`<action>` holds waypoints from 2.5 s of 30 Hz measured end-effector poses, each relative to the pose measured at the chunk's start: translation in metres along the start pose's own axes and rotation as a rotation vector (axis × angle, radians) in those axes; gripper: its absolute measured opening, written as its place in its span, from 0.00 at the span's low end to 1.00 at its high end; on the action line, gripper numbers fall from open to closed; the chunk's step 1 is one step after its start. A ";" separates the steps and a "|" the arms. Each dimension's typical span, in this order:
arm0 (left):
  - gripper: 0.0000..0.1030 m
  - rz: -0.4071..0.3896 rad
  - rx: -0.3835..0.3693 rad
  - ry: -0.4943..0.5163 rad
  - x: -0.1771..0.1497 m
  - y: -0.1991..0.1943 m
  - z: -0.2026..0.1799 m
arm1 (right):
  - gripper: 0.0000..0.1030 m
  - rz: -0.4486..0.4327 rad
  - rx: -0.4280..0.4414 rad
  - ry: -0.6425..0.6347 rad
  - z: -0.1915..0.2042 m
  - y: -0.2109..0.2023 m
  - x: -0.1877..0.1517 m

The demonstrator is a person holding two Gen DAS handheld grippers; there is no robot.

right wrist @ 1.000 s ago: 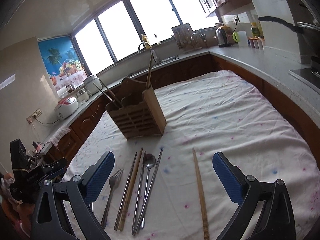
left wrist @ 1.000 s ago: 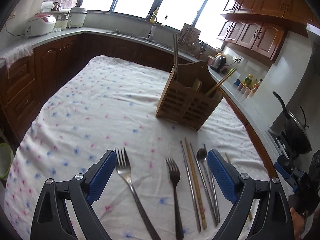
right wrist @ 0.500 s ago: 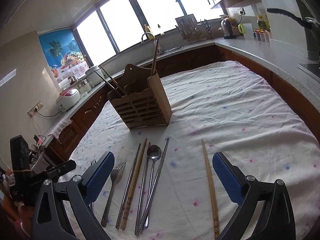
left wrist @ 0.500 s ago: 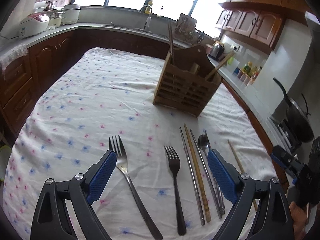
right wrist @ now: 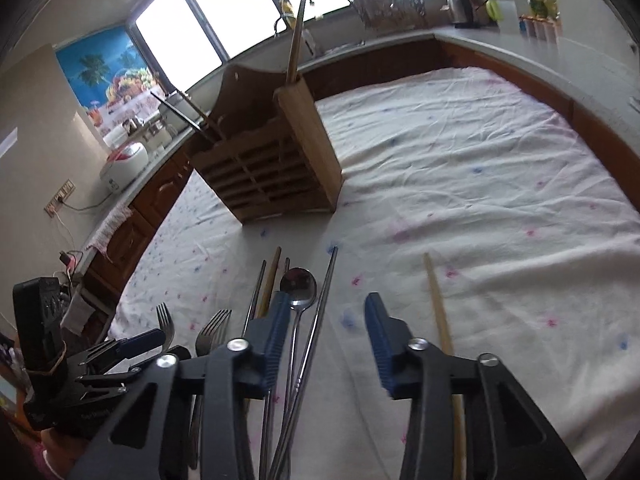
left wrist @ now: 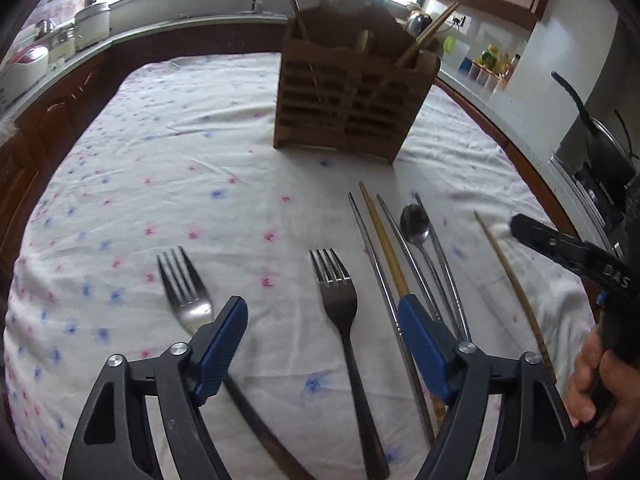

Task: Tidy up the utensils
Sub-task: 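Withdraw both tools from the holder and reach toward the remaining utensils, then grasp a metal fork with the left tool while the right tool grasps a metal chopstick, then lift the fork and metal chopstick and carry them over the wooden holder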

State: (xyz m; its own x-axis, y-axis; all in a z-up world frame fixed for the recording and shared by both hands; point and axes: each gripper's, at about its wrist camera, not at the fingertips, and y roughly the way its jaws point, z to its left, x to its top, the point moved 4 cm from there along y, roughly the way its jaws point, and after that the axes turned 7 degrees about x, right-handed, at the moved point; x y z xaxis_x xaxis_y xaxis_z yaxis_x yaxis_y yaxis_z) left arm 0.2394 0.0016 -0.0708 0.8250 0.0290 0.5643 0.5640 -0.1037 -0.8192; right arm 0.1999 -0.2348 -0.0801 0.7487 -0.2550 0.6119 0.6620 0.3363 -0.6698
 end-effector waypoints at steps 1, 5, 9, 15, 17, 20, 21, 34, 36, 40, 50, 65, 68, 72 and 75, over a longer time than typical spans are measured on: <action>0.69 0.008 0.002 0.004 0.002 0.004 -0.001 | 0.30 0.009 -0.003 0.000 0.000 0.004 0.001; 0.62 0.042 -0.002 0.008 0.009 0.021 -0.002 | 0.28 0.050 -0.014 -0.001 -0.003 0.028 0.005; 0.58 0.071 -0.012 0.006 0.010 0.035 -0.004 | 0.24 0.092 -0.034 0.001 -0.010 0.051 0.010; 0.42 0.071 0.003 0.033 0.013 0.050 -0.008 | 0.17 0.126 -0.073 -0.029 -0.012 0.075 0.017; 0.34 0.065 0.004 0.039 0.015 0.053 -0.008 | 0.16 0.138 -0.074 -0.048 -0.009 0.079 0.019; 0.27 0.059 -0.007 0.040 0.016 0.055 -0.007 | 0.16 0.159 -0.117 -0.135 0.001 0.083 0.016; 0.26 0.056 -0.009 0.043 0.017 0.057 -0.007 | 0.14 0.171 -0.132 -0.167 0.004 0.084 0.014; 0.27 0.086 -0.016 0.073 0.027 0.064 -0.005 | 0.08 0.236 -0.150 -0.230 0.010 0.089 0.011; 0.27 0.081 -0.009 0.091 0.027 0.065 -0.008 | 0.07 0.223 -0.136 -0.216 0.009 0.087 0.010; 0.24 0.076 -0.009 0.093 0.025 0.063 -0.007 | 0.05 0.206 -0.073 -0.146 0.005 0.076 0.008; 0.21 -0.019 -0.040 0.043 0.024 0.017 0.004 | 0.04 0.065 0.009 -0.108 0.024 0.010 0.016; 0.21 -0.238 -0.102 -0.004 0.014 -0.091 0.019 | 0.04 -0.180 0.054 -0.117 0.052 -0.085 0.042; 0.21 -0.259 -0.106 -0.014 0.012 -0.102 0.021 | 0.04 -0.218 0.058 -0.118 0.056 -0.097 0.047; 0.21 -0.284 -0.109 -0.024 0.011 -0.112 0.024 | 0.04 -0.250 0.051 -0.131 0.061 -0.107 0.052; 0.21 -0.299 -0.106 -0.026 0.014 -0.114 0.024 | 0.04 -0.264 0.051 -0.134 0.062 -0.109 0.055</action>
State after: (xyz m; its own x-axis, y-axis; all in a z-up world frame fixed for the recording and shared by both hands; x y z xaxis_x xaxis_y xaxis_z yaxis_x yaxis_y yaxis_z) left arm 0.1869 0.0375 0.0282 0.6244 0.0990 0.7748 0.7762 -0.1893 -0.6014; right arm 0.1669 -0.2298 0.0529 0.5376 -0.2187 0.8143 0.8278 0.3205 -0.4604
